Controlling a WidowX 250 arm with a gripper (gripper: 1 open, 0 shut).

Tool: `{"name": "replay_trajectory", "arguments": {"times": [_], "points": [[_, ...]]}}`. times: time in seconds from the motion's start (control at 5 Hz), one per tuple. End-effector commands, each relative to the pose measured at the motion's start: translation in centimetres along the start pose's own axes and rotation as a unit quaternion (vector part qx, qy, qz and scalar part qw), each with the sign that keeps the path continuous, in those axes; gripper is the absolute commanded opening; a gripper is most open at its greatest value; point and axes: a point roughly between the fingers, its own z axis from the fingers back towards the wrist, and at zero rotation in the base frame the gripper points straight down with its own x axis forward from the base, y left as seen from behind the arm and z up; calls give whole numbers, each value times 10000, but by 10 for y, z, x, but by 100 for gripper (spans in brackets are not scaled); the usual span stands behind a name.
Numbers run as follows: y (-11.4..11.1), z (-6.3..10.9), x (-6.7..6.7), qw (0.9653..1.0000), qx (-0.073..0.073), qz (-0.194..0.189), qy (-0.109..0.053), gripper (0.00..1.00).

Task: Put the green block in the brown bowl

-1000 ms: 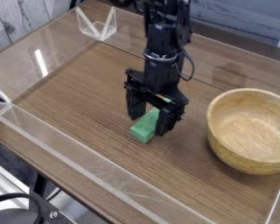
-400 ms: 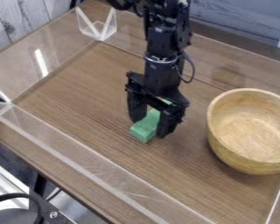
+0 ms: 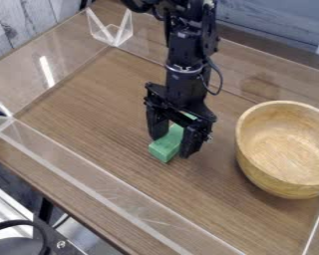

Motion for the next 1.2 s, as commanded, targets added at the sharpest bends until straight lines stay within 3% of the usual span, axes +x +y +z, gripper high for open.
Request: {"name": "replay_trajectory", "arguments": {"times": [0.0, 0.4, 1.0], "points": [[5, 12, 9, 9996, 7, 58, -264, 100], [7, 16, 11, 9994, -19, 87, -340, 100], [4, 15, 11, 9995, -43, 68, -314, 100]]}}
